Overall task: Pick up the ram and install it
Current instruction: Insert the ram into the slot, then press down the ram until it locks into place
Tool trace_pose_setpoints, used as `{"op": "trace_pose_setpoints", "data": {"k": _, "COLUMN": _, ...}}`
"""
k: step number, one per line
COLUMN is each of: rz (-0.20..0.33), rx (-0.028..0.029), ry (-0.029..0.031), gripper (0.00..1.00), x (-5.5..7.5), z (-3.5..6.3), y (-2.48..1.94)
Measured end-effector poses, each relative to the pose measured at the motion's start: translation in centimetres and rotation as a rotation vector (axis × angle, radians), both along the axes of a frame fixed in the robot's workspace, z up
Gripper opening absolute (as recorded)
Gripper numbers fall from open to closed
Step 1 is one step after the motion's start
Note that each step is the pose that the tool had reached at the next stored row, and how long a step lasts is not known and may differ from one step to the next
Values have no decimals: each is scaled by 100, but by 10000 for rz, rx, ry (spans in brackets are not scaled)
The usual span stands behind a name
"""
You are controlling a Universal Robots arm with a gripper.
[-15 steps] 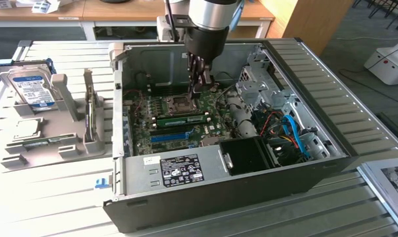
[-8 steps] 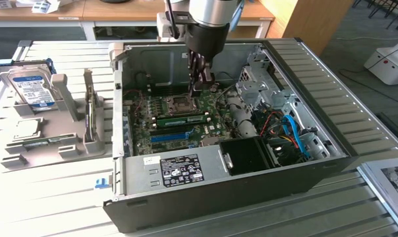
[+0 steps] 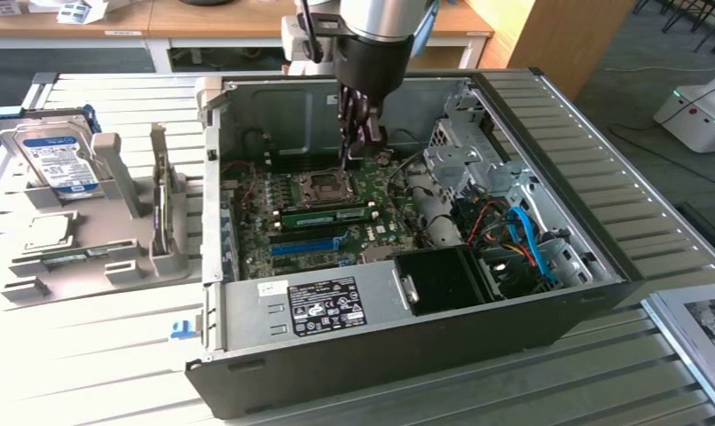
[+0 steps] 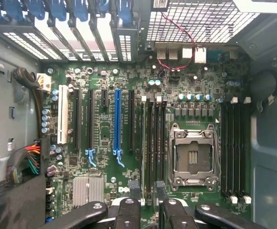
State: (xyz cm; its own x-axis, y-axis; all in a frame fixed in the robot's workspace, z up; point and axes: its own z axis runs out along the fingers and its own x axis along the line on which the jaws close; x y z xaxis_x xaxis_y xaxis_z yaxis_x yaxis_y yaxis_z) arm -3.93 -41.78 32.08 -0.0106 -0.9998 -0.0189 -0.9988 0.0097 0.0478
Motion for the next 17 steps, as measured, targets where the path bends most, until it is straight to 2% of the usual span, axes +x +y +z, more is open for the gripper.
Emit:
{"op": "trace_pose_setpoints", "data": {"k": 11, "rz": 0, "rx": 0, "ry": 0, "gripper": 25, "x": 0, "z": 72, "y": 0}}
{"op": "trace_pose_setpoints", "data": {"k": 17, "rz": 0, "rx": 0, "ry": 0, "gripper": 25, "x": 0, "z": 73, "y": 0}}
